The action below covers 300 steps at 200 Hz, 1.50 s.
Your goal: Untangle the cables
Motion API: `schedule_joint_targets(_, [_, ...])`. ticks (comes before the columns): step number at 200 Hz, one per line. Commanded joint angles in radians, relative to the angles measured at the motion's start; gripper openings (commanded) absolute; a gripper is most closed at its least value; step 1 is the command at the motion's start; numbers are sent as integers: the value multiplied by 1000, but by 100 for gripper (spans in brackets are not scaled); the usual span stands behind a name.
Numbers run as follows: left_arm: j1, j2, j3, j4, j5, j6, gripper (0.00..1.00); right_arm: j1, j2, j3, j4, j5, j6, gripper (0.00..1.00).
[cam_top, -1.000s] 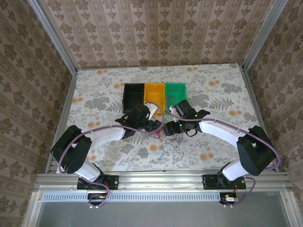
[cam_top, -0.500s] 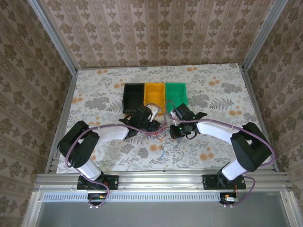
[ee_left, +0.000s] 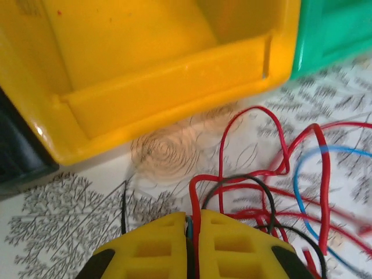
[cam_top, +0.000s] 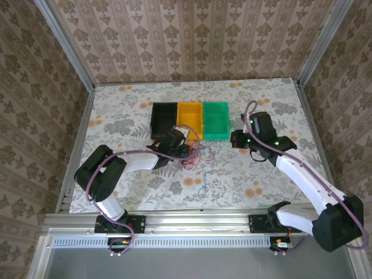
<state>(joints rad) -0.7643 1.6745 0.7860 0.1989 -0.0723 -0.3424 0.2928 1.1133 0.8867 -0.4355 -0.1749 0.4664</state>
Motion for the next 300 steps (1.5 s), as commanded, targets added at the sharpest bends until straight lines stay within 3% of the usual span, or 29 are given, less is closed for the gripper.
schedule_joint_targets(1, [35, 8, -50, -92, -55, -31, 0, -112, -81, 47, -36, 179, 60, 0])
schedule_joint_targets(35, [56, 14, -66, -95, -50, -55, 0, -257, -123, 60, -51, 242, 111, 0])
schedule_joint_targets(65, [58, 15, -76, -108, -48, -57, 0, -323, -124, 66, -56, 242, 130, 0])
schedule_joint_targets(80, [59, 6, -87, -103, -30, -53, 18, -336, -118, 70, -51, 216, 115, 0])
schedule_joint_targets(97, [59, -12, -101, -93, -12, -43, 48, -334, -99, 71, -34, 139, 81, 0])
schedule_joint_targets(104, [59, -23, -109, -85, 2, -36, 55, -333, -91, 68, -28, 102, 69, 0])
schedule_joint_targets(120, [59, -64, -133, -58, 46, -20, 64, -315, -77, 58, -21, 38, 36, 0])
schedule_joint_targets(165, [56, -216, -205, 52, 194, 31, 80, -239, -63, 31, -19, 21, -13, 0])
schedule_joint_targets(196, [-11, -224, -110, 41, 270, 125, 87, -204, -34, 37, -16, 14, -35, 0])
schedule_joint_targets(225, [-58, -81, 86, -23, 372, 173, 92, -181, -4, 46, -25, 12, -61, 0])
schedule_joint_targets(248, [-89, 54, 229, -103, 381, 192, 94, -172, 10, 50, -34, 14, -69, 0])
schedule_joint_targets(300, [-116, 207, 402, -297, 346, 230, 85, -161, -8, 16, -17, 11, -70, 0])
